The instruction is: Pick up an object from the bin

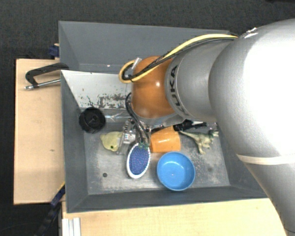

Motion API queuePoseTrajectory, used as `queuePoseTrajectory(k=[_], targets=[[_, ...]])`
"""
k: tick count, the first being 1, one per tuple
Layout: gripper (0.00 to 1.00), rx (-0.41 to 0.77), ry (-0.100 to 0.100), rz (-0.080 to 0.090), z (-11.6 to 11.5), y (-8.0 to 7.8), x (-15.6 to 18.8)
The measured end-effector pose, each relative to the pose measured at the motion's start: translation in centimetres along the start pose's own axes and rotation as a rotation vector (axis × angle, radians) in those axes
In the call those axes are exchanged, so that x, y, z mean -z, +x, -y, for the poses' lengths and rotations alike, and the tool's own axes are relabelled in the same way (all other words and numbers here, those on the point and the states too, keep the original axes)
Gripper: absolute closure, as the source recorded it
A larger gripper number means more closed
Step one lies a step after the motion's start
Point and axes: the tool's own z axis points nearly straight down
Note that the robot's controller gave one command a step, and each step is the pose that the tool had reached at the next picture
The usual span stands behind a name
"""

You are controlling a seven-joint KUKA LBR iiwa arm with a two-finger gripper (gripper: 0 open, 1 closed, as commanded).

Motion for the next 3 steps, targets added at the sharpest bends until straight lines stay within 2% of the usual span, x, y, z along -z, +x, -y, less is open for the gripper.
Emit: queuePoseTrajectory(k=[1, 2, 3], targets=[[0.00, 0.000, 0.001, -0.001, 0.0, 0.0, 0.0], [1.00, 0.000, 0.000, 0.000, 0.0, 0.0, 0.0], [1.00, -0.045, 0.000, 0.001, 0.4, -2.1, 0.0]])
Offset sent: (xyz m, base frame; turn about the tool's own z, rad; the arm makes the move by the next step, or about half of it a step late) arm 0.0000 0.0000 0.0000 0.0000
